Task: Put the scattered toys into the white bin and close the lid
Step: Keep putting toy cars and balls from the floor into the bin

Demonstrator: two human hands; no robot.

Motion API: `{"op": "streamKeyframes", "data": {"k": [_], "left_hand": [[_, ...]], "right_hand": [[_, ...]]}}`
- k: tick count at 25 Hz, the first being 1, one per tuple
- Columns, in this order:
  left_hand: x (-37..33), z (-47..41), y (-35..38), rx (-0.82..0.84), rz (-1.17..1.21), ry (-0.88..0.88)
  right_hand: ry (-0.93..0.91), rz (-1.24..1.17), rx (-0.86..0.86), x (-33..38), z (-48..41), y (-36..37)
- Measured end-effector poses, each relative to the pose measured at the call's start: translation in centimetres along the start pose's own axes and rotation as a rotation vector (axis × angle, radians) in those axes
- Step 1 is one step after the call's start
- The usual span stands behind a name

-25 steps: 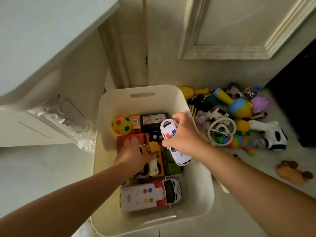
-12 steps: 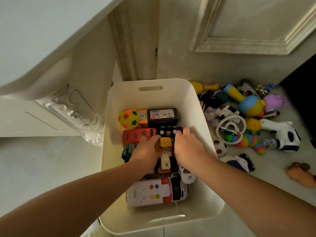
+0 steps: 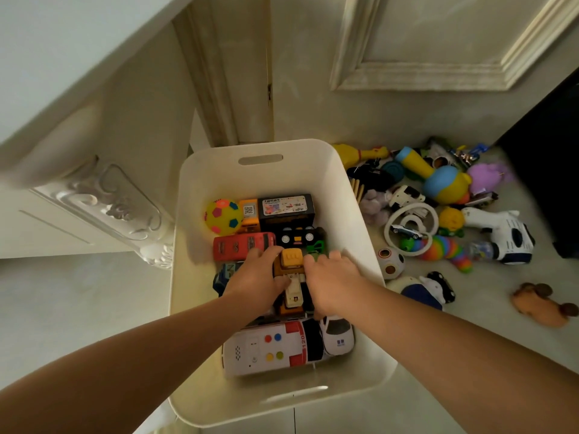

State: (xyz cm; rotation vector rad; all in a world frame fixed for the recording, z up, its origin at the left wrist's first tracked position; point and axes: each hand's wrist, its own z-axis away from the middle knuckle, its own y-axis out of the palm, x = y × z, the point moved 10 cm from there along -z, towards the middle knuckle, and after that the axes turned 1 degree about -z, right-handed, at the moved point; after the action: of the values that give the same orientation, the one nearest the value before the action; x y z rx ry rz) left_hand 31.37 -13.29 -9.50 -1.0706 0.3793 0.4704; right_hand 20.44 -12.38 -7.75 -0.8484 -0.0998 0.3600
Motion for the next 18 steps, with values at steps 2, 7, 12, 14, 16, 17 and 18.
{"op": "streamKeyframes", "data": {"k": [2, 7, 12, 14, 16, 17, 18], "left_hand": [[0.0, 0.1, 0.1, 0.013, 0.016, 0.007], [-0.2, 0.2, -0.8, -0.002, 0.072, 0.010], [-0.1, 0.8, -0.6, 0.039, 0.017, 0.001], [-0.1, 0.9, -0.6, 0.047, 0.019, 0.000], [-0.1, 0.9, -0.7, 0.057, 0.022, 0.002], [-0.2, 0.9, -0.7, 0.064, 0.019, 0.010], [-0.4, 0.9, -0.7, 0.077, 0.009, 0.021]], "right_hand": [[0.015, -0.121, 0.023, -0.1, 0.2, 0.1], [-0.024, -0.071, 0.045, -0.3, 0.1, -0.3], [-0.055, 0.072, 0.138, 0.1, 0.0, 0.5], [-0.057, 0.100, 0.170, 0.1, 0.1, 0.5], [-0.053, 0.129, 0.212, 0.0, -0.1, 0.8], [-0.051, 0.139, 0.233, 0.0, -0.1, 1.0], [-0.051, 0.142, 0.243, 0.1, 0.1, 1.1]]}}
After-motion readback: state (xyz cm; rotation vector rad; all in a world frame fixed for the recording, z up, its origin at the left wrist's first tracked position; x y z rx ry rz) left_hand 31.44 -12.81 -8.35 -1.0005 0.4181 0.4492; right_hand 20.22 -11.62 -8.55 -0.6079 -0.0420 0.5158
